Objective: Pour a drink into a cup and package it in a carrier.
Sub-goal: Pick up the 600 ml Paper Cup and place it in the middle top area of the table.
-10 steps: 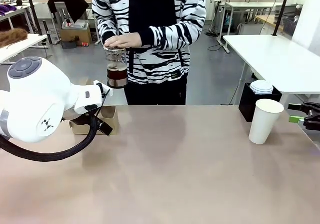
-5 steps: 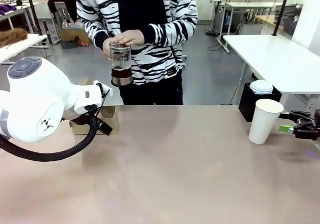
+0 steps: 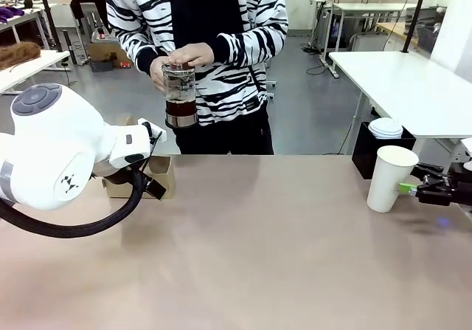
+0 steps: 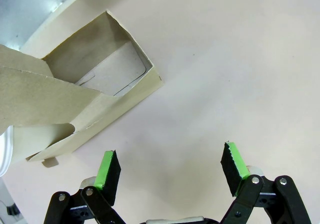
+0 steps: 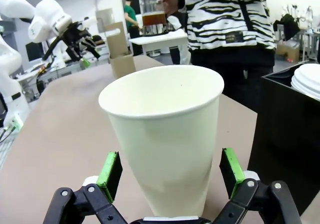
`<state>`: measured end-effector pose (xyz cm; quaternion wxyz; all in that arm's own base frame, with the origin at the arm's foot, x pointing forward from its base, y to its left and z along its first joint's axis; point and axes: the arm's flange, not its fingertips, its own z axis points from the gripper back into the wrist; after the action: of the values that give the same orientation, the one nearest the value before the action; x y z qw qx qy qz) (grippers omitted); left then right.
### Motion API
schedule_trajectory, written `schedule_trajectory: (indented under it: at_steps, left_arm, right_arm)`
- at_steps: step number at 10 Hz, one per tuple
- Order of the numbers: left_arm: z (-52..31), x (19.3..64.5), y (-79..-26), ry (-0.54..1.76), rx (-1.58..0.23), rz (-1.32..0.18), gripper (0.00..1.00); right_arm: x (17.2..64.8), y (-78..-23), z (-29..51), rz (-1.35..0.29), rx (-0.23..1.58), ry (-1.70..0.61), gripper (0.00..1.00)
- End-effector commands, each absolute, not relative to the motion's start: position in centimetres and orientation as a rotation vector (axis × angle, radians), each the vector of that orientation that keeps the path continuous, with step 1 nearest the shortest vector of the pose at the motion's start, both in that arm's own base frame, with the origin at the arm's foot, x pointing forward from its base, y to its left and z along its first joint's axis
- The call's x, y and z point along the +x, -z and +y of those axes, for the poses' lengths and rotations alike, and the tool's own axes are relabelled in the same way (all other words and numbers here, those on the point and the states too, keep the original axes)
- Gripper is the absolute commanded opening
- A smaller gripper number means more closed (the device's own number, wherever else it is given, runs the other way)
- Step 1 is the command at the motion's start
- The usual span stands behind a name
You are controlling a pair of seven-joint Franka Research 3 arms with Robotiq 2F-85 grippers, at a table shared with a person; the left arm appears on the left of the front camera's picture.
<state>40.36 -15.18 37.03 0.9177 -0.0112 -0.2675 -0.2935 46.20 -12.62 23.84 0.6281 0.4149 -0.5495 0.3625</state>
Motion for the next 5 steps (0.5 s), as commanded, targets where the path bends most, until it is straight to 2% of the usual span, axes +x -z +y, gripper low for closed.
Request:
schedule_trajectory:
  at_steps: [1,5]
  left_arm:
    - [-15.2,40.3,-37.0,0.604,-0.025,-0.551,1.00]
    - [-15.2,40.3,-37.0,0.604,-0.025,-0.551,1.00]
  right_arm:
    - [46.6,-23.1,-10.8,-1.299,0.907,-0.819,1.00]
    - [47.6,-22.0,-8.2,-1.291,0.934,-0.794,1.00]
